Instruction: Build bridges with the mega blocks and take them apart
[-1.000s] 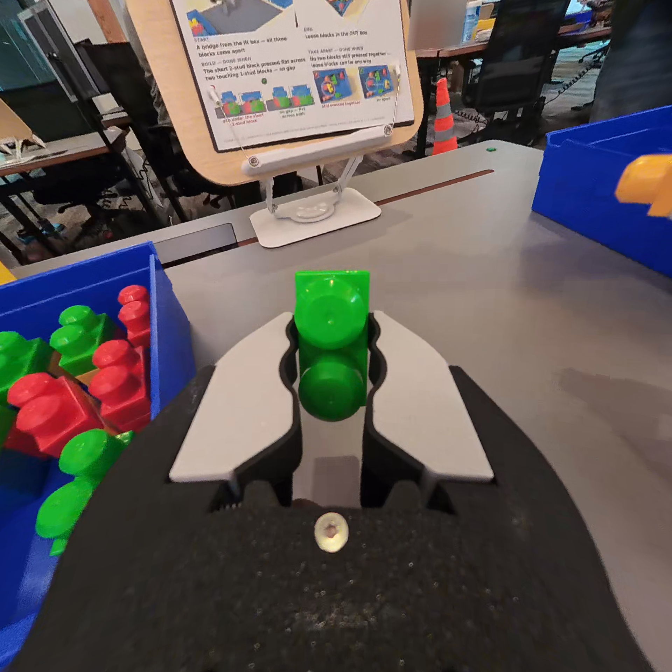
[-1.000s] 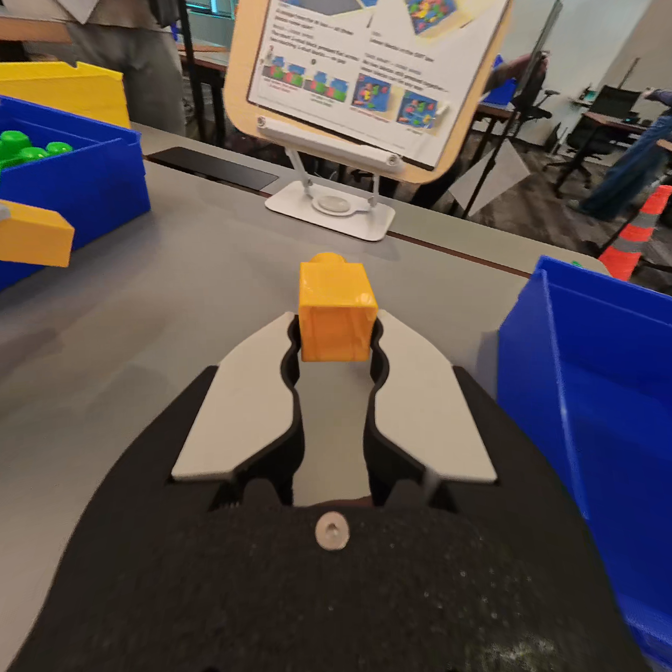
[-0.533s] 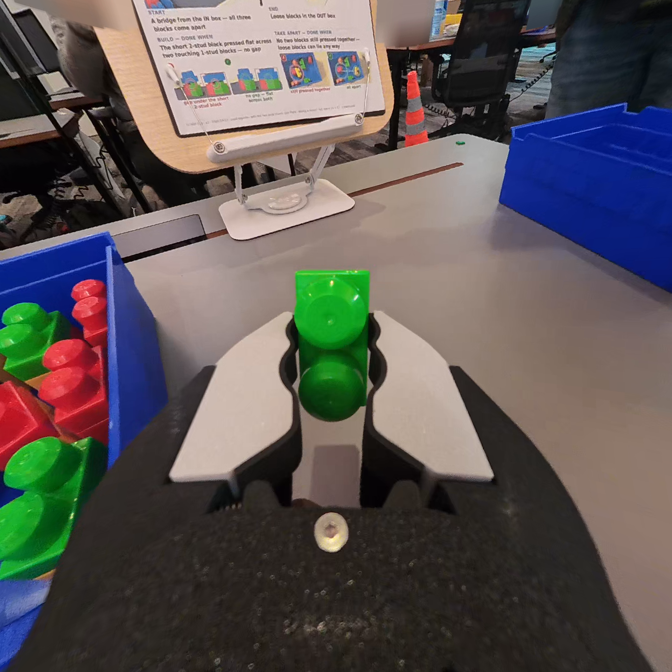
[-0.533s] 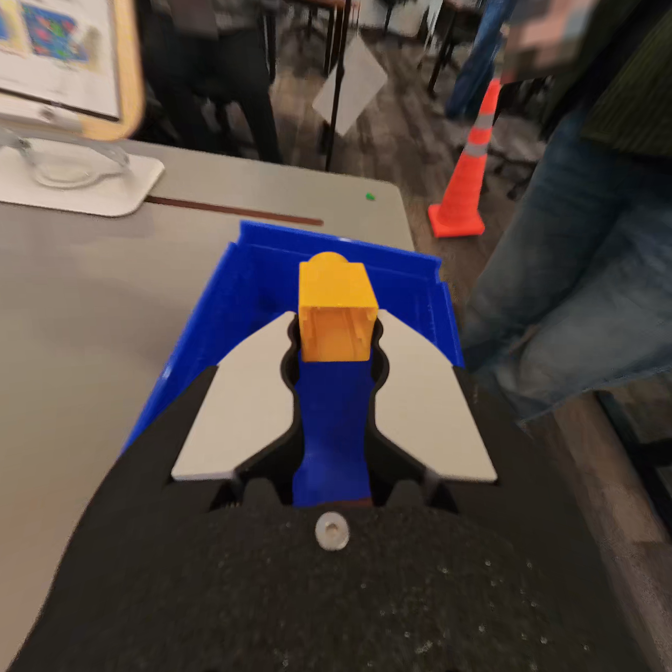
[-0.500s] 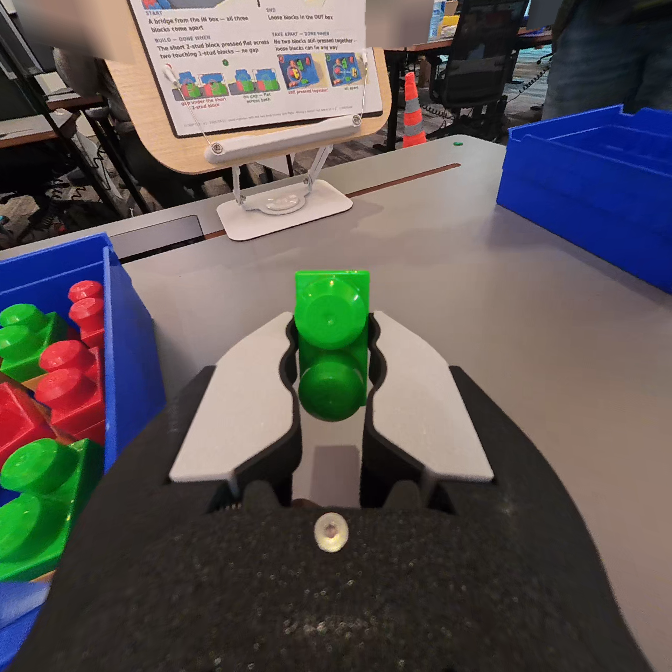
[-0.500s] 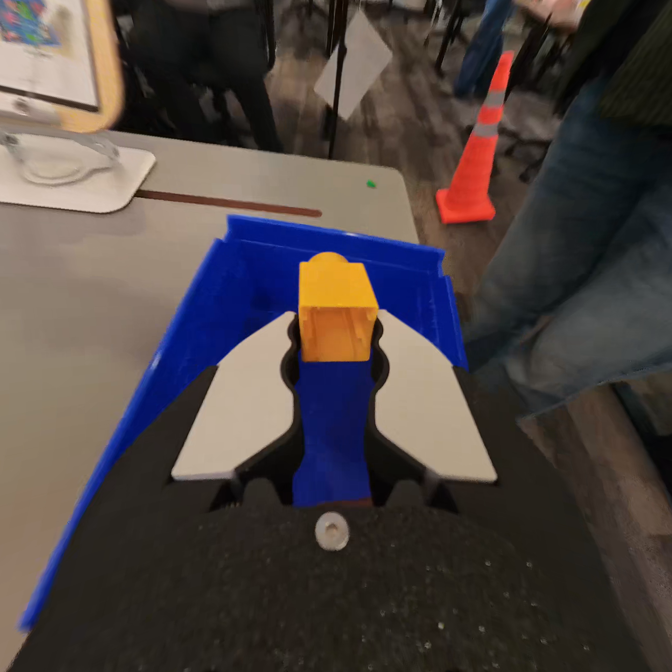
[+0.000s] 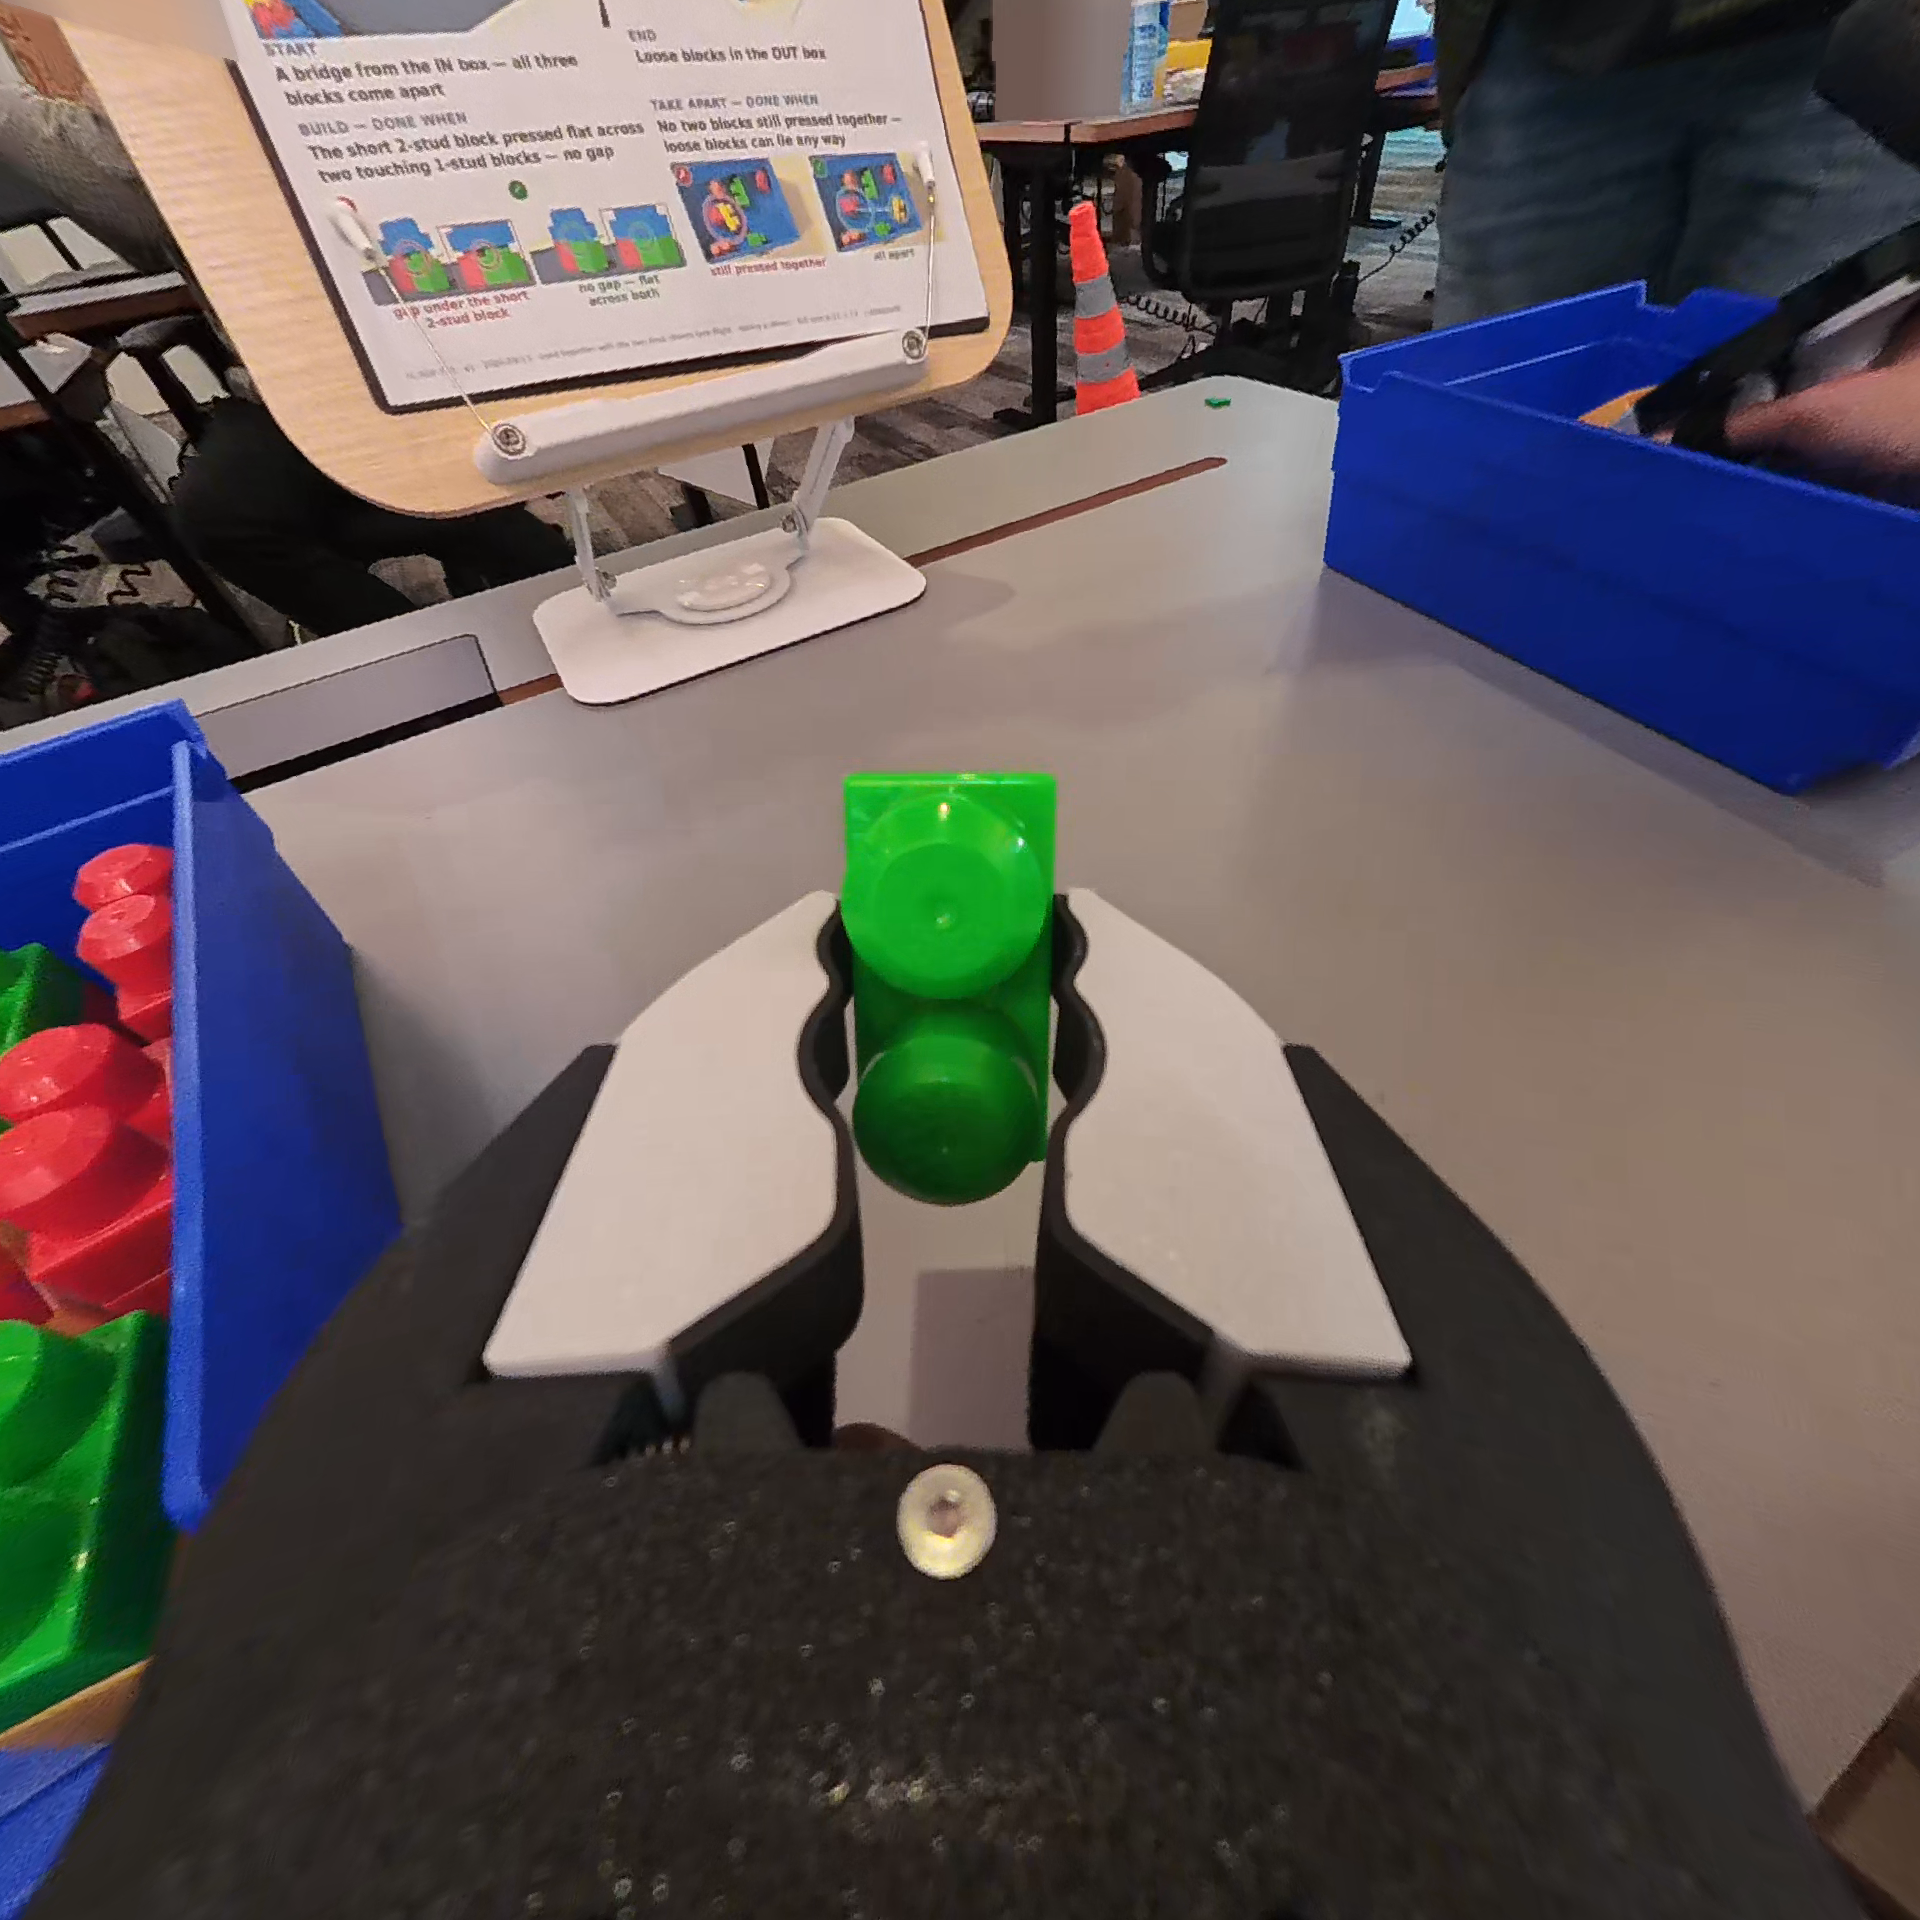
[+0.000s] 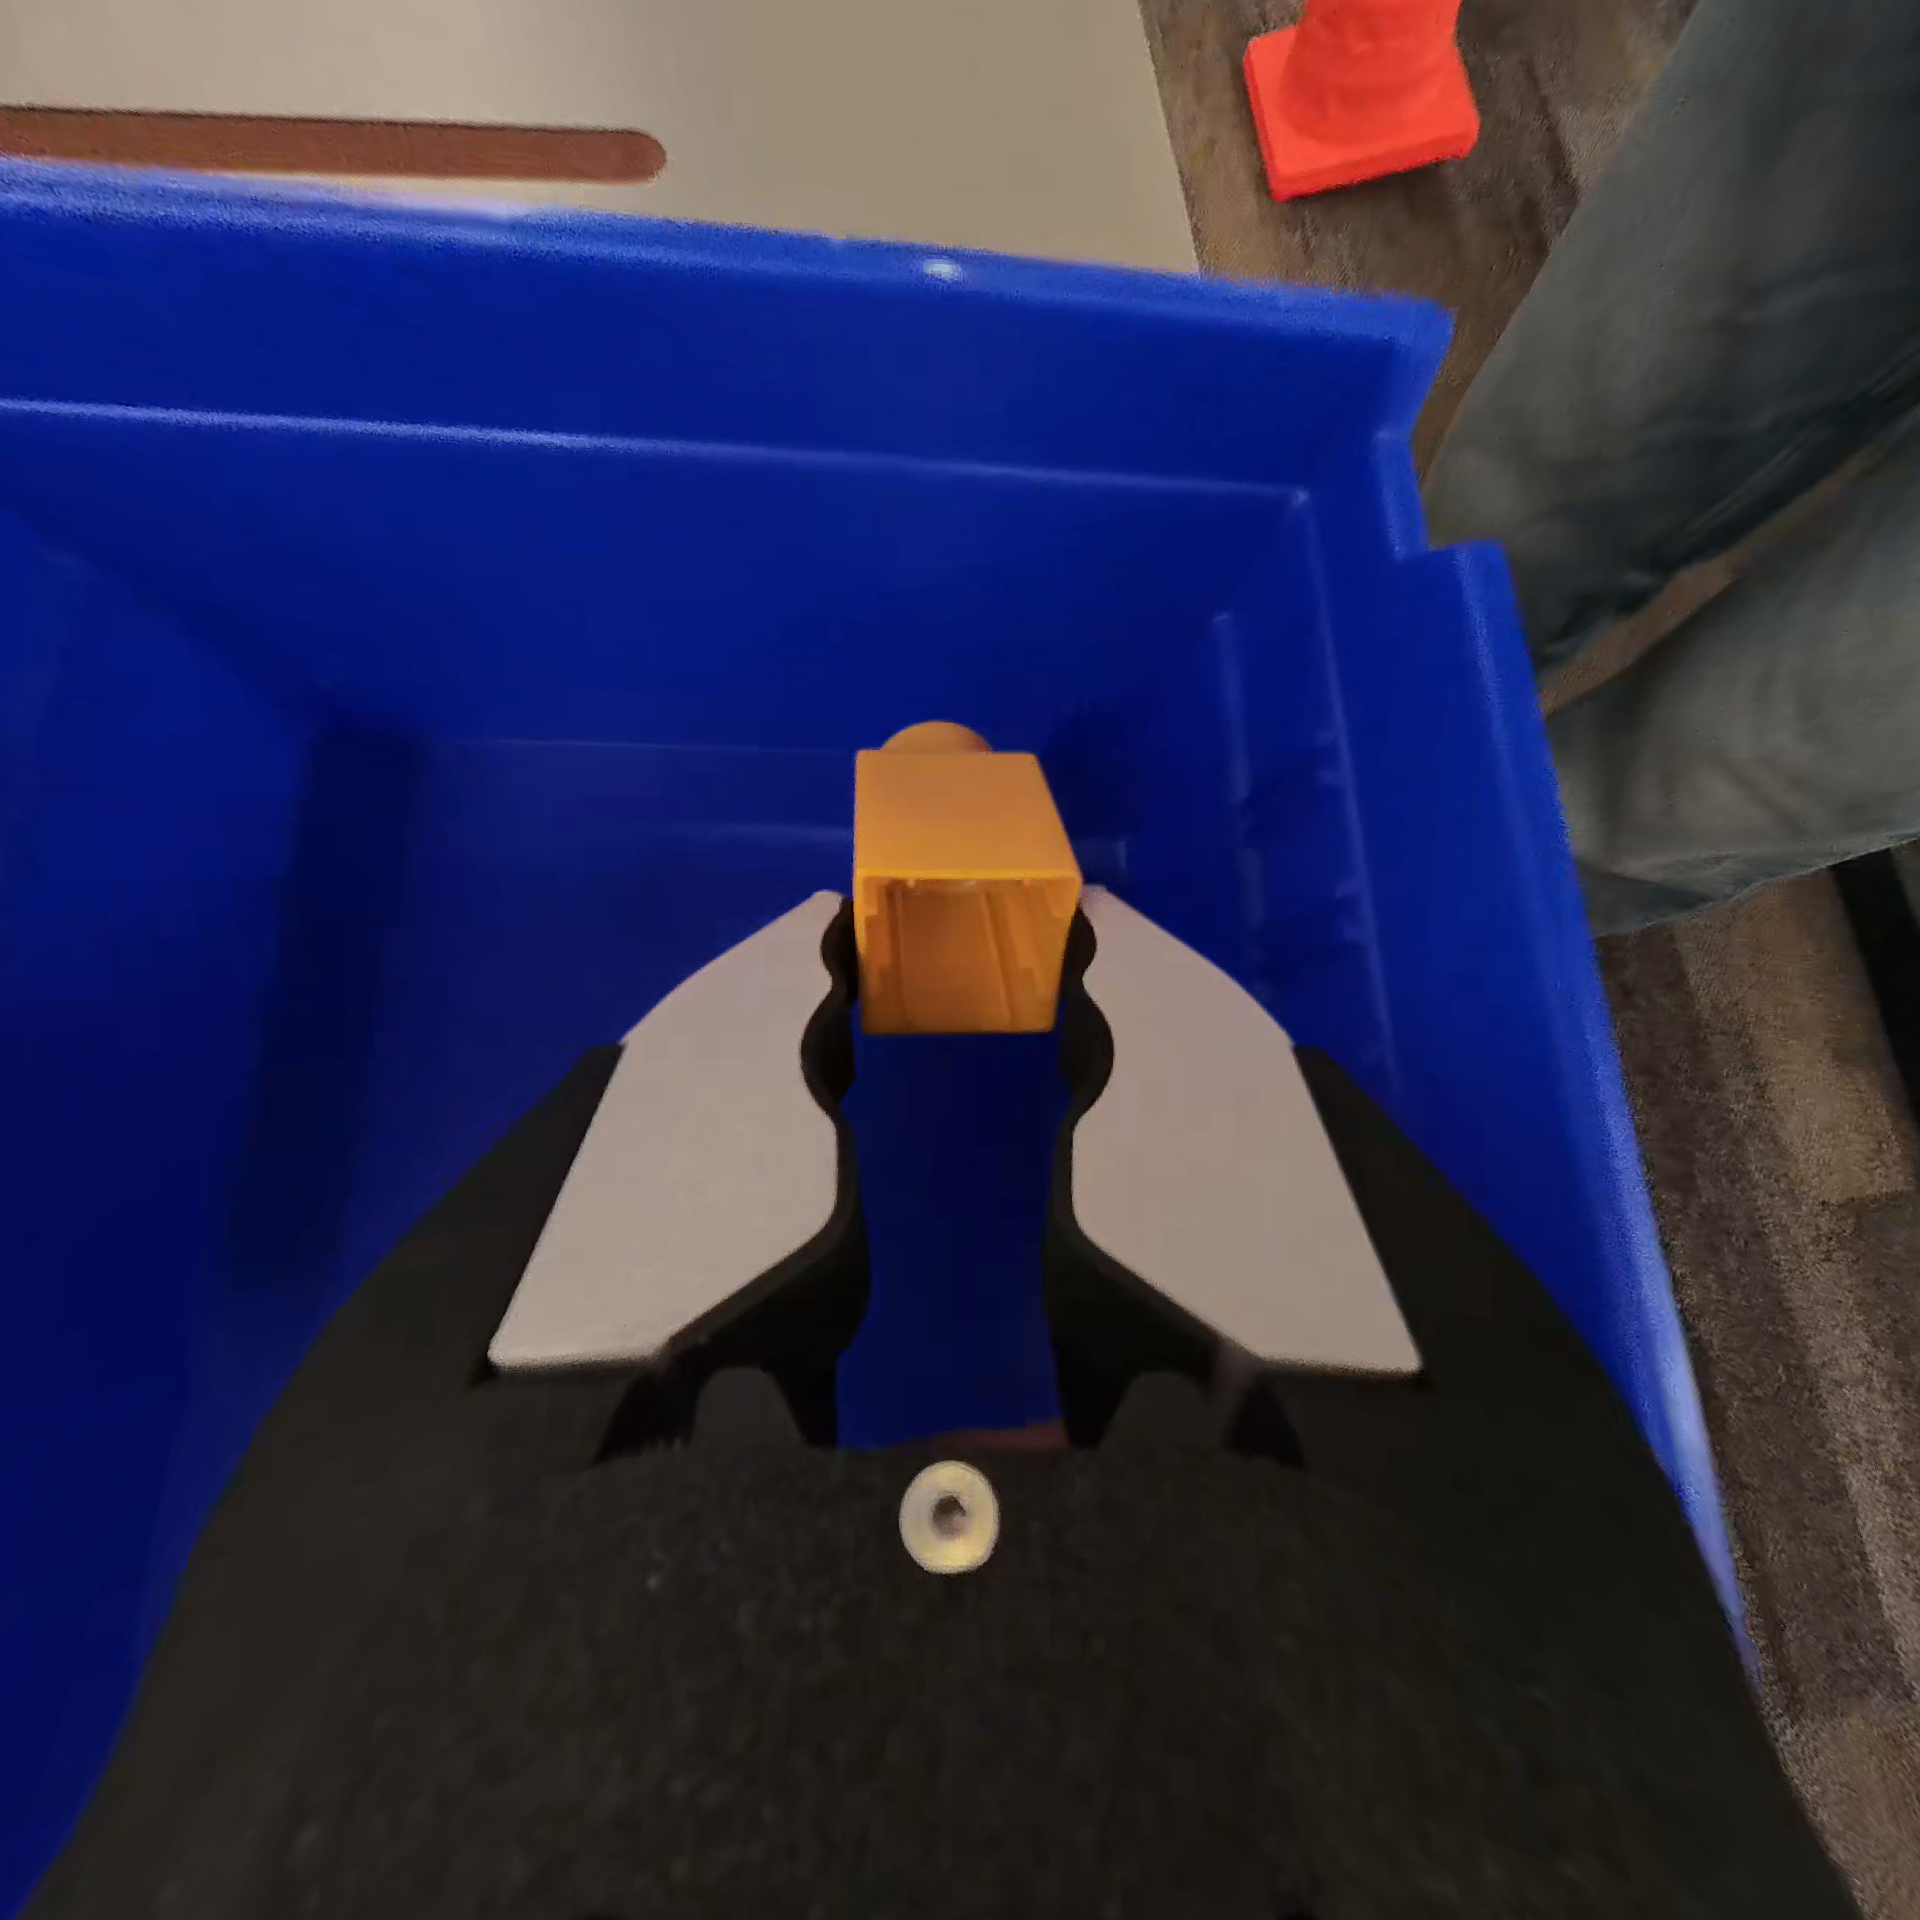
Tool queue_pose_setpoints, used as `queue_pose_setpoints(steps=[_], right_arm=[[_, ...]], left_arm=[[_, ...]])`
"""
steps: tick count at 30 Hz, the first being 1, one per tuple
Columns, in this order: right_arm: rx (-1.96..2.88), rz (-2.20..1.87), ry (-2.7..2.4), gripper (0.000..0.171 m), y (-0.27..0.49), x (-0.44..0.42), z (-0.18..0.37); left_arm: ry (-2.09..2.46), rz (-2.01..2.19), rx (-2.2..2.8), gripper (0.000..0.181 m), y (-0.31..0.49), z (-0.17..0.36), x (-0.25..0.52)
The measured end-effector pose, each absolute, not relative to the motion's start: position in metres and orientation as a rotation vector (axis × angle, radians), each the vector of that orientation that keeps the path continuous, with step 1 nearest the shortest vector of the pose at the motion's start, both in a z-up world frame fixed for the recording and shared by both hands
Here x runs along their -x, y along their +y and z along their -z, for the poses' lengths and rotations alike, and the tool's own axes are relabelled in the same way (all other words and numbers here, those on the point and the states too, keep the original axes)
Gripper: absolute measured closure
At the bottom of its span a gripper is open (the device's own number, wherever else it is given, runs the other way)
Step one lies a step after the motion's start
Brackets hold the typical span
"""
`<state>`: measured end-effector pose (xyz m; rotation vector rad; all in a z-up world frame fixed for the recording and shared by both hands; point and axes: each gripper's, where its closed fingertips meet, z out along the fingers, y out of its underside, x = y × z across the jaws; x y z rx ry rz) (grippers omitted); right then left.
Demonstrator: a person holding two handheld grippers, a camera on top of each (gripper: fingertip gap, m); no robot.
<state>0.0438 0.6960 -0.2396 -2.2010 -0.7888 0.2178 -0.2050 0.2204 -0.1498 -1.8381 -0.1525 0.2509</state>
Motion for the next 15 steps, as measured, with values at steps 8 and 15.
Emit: queue_pose_setpoints(steps=[8,15], right_arm=[[2.237,-0.206,-0.832,0.126,0.691,-0.048,0.261],[1.973,-0.246,-0.847,0.105,0.653,-0.038,0.172]], left_arm=[[-0.15,-0.241,1.846,0.145,0.222,0.151,0.204],[-0.165,-0.268,1.838,0.146,0.218,0.146,0.212]])
